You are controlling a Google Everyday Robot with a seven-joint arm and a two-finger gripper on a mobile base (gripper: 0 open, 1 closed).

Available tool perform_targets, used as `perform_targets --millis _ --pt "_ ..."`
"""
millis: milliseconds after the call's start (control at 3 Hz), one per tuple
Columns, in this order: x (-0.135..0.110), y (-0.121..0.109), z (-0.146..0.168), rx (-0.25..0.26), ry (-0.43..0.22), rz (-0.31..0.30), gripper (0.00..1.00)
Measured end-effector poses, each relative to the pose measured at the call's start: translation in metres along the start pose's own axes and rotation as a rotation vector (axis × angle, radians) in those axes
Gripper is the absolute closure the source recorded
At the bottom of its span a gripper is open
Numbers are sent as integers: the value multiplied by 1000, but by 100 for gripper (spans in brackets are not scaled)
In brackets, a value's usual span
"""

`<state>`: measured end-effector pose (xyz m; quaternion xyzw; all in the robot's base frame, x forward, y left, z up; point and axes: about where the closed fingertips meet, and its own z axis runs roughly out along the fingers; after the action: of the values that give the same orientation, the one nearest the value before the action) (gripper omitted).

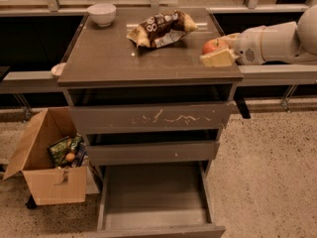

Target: Place apple into bottom drawer

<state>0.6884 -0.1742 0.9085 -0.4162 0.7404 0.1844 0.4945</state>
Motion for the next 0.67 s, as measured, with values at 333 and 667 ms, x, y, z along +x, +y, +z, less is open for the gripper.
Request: perform_targets --millis 333,667 --pt "0 0 0 0 0 0 100" --pt "14 17 -1 -52 30 -24 100"
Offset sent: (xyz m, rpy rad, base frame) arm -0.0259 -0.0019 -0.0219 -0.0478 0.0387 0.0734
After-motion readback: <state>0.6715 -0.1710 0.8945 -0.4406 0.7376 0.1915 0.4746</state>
